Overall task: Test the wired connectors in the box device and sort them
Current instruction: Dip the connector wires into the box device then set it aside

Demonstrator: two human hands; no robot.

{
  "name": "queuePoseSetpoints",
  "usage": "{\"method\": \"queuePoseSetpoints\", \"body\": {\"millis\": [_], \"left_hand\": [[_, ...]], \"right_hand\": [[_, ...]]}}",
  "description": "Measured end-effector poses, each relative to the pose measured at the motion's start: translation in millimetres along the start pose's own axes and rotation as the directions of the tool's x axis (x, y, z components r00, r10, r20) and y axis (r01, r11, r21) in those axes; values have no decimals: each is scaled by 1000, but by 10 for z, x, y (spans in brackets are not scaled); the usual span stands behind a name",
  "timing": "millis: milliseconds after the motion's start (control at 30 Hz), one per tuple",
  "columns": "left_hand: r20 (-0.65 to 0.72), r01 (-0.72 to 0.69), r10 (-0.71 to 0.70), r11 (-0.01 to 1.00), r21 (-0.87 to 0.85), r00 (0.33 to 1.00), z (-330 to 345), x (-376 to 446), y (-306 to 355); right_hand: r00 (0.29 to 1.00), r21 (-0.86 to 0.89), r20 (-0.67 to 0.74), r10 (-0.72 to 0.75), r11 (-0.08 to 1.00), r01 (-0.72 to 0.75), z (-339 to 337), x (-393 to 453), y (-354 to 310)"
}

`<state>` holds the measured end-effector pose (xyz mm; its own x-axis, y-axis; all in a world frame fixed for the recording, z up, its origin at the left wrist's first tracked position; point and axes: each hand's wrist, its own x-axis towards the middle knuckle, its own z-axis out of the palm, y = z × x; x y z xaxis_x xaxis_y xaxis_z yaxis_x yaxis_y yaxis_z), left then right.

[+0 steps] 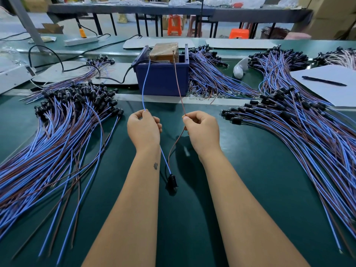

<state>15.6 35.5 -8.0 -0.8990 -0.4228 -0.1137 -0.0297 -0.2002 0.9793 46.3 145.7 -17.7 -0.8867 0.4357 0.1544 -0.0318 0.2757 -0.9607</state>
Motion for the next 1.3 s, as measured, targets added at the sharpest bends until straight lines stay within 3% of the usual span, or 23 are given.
{"method": "queuePoseSetpoints", "body": {"millis": [400, 1300], "left_hand": [[8, -23, 22, 996, 87, 1000, 9, -4, -25], [-5, 21, -21, 999, 29, 1000, 0, -17, 18]], "right_hand": [[1000, -97, 3, 11, 995, -11, 4, 8, -4], [999, -175, 42, 15, 985, -7, -2, -23, -40]]}}
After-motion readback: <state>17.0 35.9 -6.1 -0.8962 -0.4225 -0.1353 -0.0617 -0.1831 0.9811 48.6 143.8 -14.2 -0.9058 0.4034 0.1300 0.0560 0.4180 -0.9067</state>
